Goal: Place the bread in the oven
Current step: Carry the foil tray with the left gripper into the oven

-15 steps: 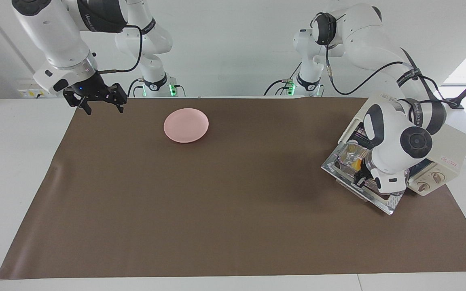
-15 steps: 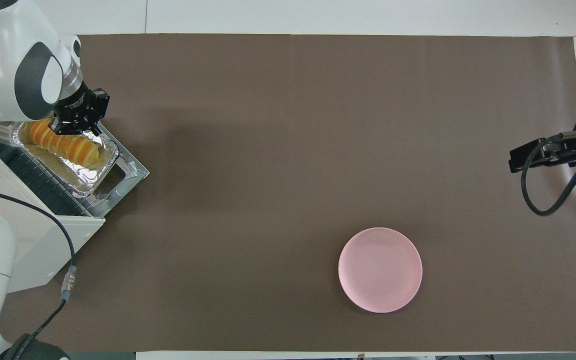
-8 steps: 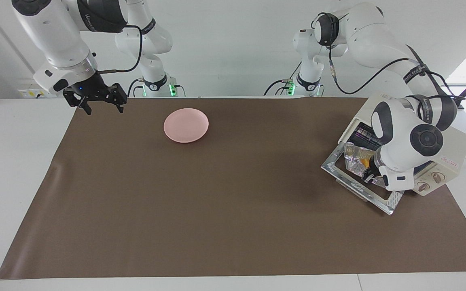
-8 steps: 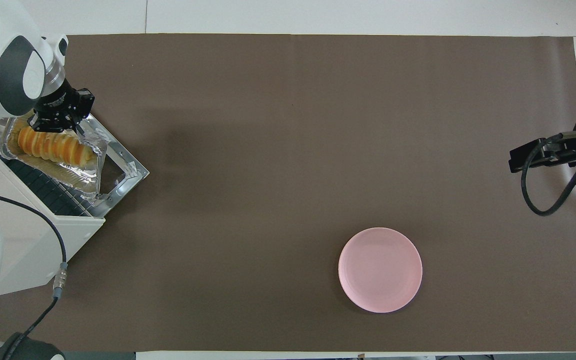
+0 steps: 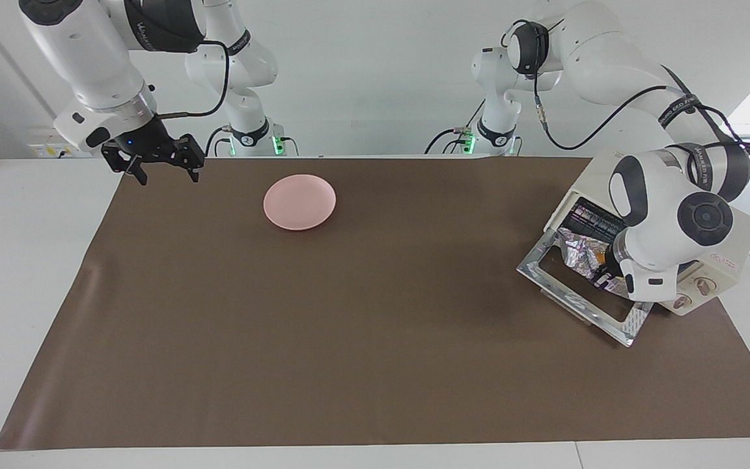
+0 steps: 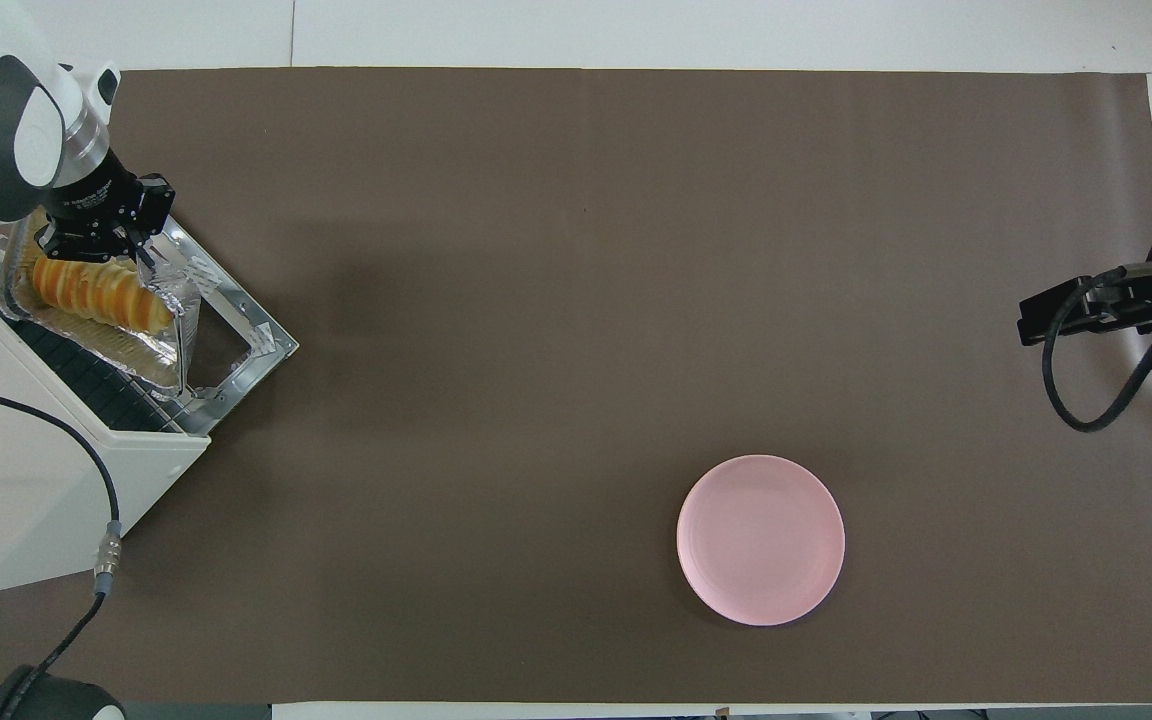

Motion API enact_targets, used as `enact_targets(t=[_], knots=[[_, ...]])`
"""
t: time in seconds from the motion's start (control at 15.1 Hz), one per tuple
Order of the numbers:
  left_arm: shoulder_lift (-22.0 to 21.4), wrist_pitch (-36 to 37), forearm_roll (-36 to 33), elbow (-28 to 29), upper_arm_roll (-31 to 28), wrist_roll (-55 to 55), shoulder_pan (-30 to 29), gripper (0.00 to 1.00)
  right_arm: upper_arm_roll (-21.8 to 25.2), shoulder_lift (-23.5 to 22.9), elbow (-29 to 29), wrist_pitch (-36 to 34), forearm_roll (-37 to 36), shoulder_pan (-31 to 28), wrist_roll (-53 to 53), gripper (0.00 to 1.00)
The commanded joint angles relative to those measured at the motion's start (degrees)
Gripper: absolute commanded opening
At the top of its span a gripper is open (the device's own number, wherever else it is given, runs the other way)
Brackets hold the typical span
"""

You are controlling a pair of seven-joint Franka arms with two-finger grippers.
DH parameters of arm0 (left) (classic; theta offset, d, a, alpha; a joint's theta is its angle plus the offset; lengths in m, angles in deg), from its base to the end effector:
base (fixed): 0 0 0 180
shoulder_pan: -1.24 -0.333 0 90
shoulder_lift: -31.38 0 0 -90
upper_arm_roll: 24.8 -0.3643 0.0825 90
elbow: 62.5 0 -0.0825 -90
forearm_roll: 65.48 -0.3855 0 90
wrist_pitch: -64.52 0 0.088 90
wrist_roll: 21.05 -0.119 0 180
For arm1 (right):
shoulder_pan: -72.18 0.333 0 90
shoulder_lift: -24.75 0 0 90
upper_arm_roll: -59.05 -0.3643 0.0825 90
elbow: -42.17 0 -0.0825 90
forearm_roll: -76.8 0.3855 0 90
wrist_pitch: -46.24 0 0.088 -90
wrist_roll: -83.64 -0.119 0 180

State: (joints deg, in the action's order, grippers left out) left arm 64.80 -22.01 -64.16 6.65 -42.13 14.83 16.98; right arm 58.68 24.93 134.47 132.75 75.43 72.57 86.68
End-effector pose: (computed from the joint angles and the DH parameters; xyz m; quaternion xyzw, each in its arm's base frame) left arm 0.7122 -0.0386 0.4625 -0.9406 -0.3062 0.0996 0.1073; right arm 0.5456 0.0043 0.6387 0.9982 0.0330 -0.0492 0.0110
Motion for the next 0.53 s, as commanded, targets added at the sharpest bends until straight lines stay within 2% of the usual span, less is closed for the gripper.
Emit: enact_targets(t=[0.0, 0.46], knots=[[1.2, 2.4, 2.0, -4.2, -0.2, -1.2, -1.4, 0.0, -0.4, 0.9, 0.6, -0.6, 0.7, -0.7, 1.4, 1.0], [0.6, 5.1, 0.2, -3.9, -0.2, -2.7, -2.8, 0.0, -0.4, 0.9, 0.6, -0.6, 0.7, -0.7, 1.4, 1.0]])
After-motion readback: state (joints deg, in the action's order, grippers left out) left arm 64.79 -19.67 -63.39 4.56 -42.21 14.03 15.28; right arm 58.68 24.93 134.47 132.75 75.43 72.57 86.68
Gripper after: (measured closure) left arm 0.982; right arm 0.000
